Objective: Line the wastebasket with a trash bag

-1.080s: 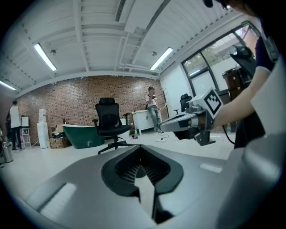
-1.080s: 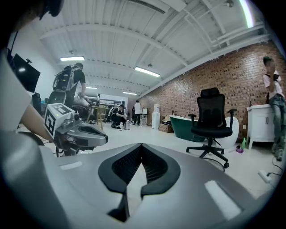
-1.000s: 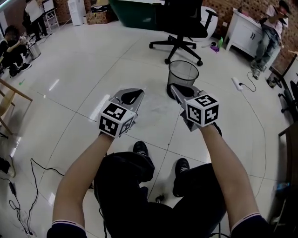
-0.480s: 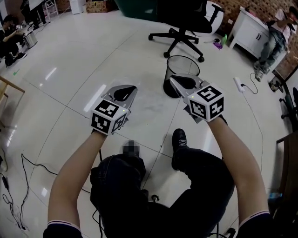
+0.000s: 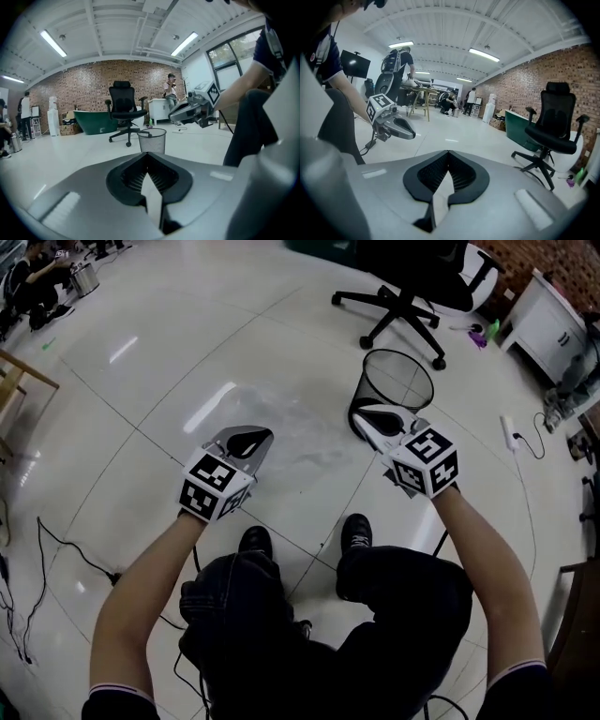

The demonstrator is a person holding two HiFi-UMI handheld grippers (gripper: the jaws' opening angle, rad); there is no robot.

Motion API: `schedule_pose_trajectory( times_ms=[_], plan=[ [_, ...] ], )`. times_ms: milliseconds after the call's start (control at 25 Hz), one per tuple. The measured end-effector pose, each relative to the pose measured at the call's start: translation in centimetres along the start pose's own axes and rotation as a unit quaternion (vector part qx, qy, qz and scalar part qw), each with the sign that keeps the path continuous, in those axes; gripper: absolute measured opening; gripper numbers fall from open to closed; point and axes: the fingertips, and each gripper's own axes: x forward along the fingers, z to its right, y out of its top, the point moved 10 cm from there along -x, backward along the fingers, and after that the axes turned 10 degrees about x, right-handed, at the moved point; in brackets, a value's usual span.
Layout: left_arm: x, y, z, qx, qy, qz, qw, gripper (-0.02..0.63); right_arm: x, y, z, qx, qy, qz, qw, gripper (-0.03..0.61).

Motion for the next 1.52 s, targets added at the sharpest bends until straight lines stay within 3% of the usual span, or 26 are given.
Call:
schedule_pose_trajectory(
  times_ms=[320,840,1040,1240,1520],
  plan=[
    [3.4,-6.2,-0.2,-0.061,0.004,-0.067,0.9959,0.012,4.7,-3.7,3.0,0.017,0.044,-0.026,0.999,0.002],
    [9.8,-15.8,2.3,-0.108,-0.035,-0.159,0.9808,0.012,12.0,-16.2,8.3,0.086,0.002,-0.129,0.988,0.003],
    [11.4,-17.5,2.6,-0.137,-0.031,-0.175,0.9746,0.012,13.8,-20.4,9.5,0.083,0.003,-0.185,0.979,0.074],
    [12.2,-18.2,2.1,-0.139,-0.029,-0.187,0.972,0.012,16.2,-23.5,10.0,0.077,0.014,-0.216,0.973,0.119],
    [12.7,-18.8,2.0,-0.155,-0.027,-0.194,0.9683,0.012,18.4,-25.9,10.3,0.059,0.029,-0.274,0.96,0.139]
  ],
)
